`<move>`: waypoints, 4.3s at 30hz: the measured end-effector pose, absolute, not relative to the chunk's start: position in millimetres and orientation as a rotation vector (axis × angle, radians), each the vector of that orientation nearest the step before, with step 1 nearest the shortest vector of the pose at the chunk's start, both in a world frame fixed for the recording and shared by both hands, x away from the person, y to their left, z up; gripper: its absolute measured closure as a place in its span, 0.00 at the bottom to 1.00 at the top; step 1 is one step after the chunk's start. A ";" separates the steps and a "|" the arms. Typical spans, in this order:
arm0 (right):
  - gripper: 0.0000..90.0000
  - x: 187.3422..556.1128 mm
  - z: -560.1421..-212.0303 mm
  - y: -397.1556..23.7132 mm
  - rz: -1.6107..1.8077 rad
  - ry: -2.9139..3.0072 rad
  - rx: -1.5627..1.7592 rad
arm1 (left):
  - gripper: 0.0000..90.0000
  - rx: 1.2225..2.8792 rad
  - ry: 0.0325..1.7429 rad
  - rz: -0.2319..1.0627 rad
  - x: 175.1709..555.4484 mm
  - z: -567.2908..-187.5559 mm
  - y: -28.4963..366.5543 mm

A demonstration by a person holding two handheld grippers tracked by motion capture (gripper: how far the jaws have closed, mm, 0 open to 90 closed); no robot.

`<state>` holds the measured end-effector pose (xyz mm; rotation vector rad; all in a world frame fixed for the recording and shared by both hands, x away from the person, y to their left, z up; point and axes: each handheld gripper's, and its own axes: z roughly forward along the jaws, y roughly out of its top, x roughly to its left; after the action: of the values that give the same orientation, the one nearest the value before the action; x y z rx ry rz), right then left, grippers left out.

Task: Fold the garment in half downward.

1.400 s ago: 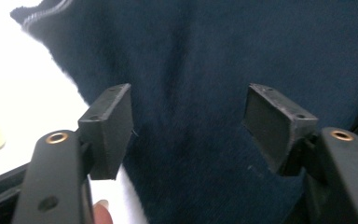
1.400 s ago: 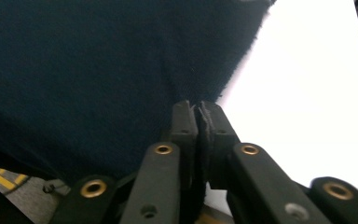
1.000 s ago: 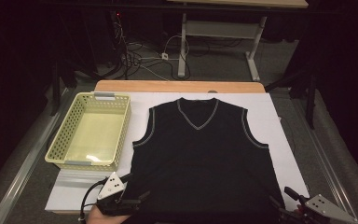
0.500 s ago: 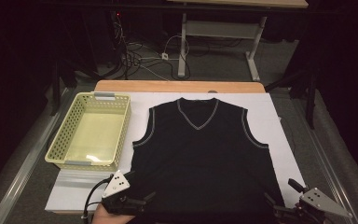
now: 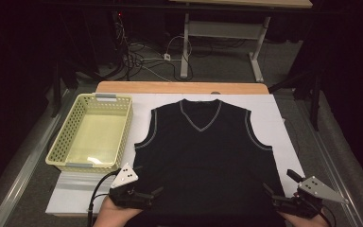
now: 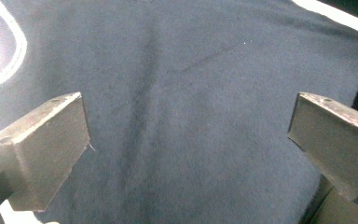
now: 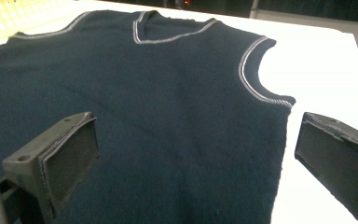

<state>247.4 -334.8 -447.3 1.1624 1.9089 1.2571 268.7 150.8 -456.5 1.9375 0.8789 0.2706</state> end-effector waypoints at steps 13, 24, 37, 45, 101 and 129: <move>0.00 286.3 -437.7 -324.3 1.255 1.924 1.154 | 0.00 1.924 0.891 0.280 313.9 -447.3 118.5; 0.00 307.8 -445.8 -311.5 1.264 1.947 1.139 | 0.00 1.928 0.919 0.291 331.7 -452.8 114.6; 0.01 338.4 -452.3 -306.8 1.249 1.960 1.168 | 0.00 1.949 0.947 0.312 355.7 -457.2 109.9; 0.03 352.5 -455.5 -302.0 1.238 1.972 1.172 | 0.00 1.957 0.972 0.318 371.1 -458.0 108.7; 0.57 474.5 -472.2 -298.9 0.905 2.090 1.440 | 0.23 2.093 1.363 0.401 468.5 -476.3 114.2; 0.90 466.8 -470.6 -292.8 0.949 2.163 1.290 | 0.88 2.106 1.199 0.386 459.4 -474.4 111.3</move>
<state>466.8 -292.8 -470.6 1.2900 2.1628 0.9488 459.4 111.3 -474.4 2.1061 1.1988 0.3861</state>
